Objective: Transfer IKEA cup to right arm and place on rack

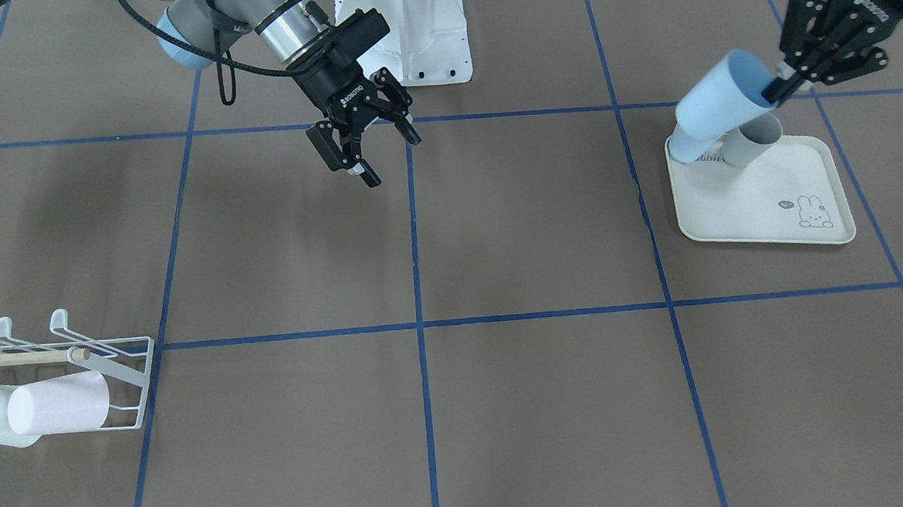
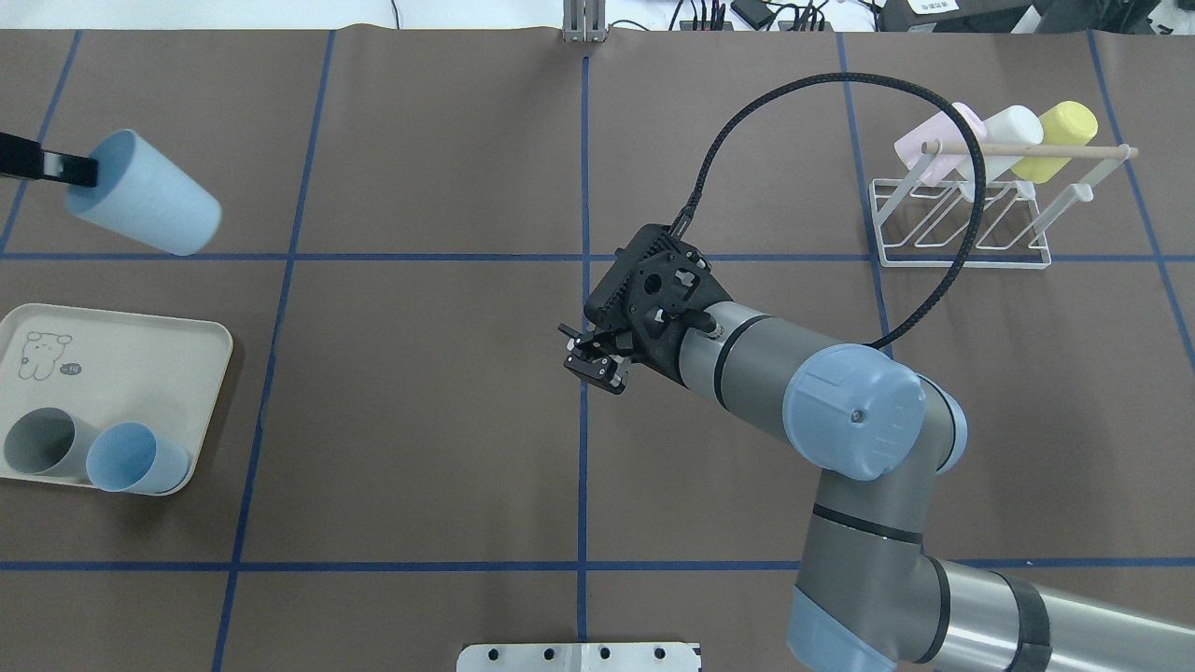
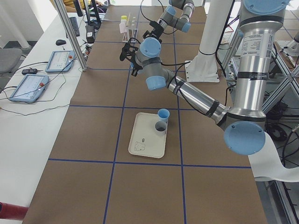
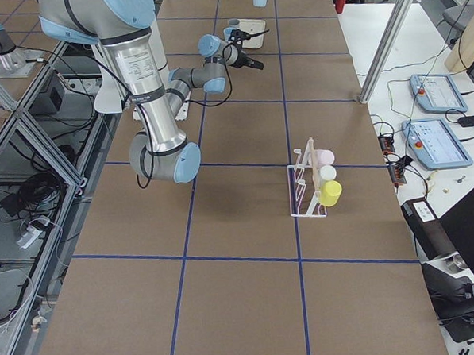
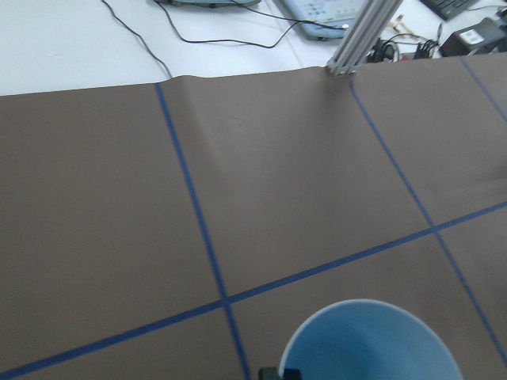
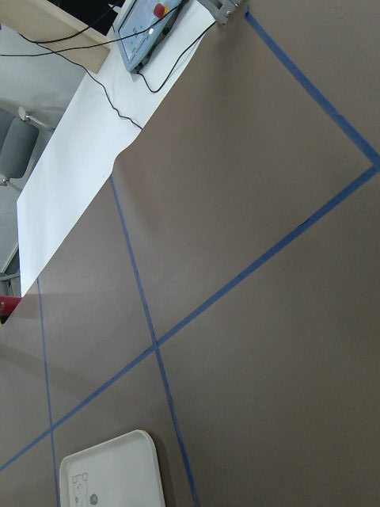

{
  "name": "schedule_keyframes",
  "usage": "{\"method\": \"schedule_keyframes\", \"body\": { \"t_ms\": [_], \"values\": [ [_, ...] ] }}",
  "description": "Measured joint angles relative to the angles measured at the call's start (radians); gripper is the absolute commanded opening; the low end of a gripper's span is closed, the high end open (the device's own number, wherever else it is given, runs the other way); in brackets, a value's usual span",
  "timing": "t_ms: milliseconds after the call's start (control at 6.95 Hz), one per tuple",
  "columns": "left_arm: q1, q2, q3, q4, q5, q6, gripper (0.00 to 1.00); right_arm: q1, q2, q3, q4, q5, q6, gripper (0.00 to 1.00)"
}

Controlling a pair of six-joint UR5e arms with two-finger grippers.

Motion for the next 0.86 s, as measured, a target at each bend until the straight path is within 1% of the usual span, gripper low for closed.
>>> {"method": "schedule_keyframes", "body": {
  "t_ms": [144,288,431,575,719,863],
  "values": [
    [0.058,-0.058,-0.006,0.000,0.009,-0.092,0.00,0.021,0.013,-0.004,0.003,-0.001,-0.006,0.95],
    [0.107,-0.091,-0.008,0.000,0.030,-0.140,0.00,0.056,0.020,-0.013,0.002,-0.001,-0.010,0.95],
    [0.142,-0.106,-0.009,-0.001,0.050,-0.160,0.00,0.116,0.022,-0.029,0.001,-0.002,-0.020,0.97],
    [0.161,-0.114,-0.010,-0.001,0.059,-0.166,0.00,0.175,0.023,-0.040,0.002,0.000,-0.045,0.94],
    [0.171,-0.118,-0.011,-0.001,0.062,-0.168,0.00,0.222,0.030,-0.047,0.006,0.037,-0.079,0.91],
    [0.175,-0.120,-0.011,-0.001,0.063,-0.168,0.00,0.263,0.048,-0.058,0.008,0.158,-0.101,0.89]
  ]
}}
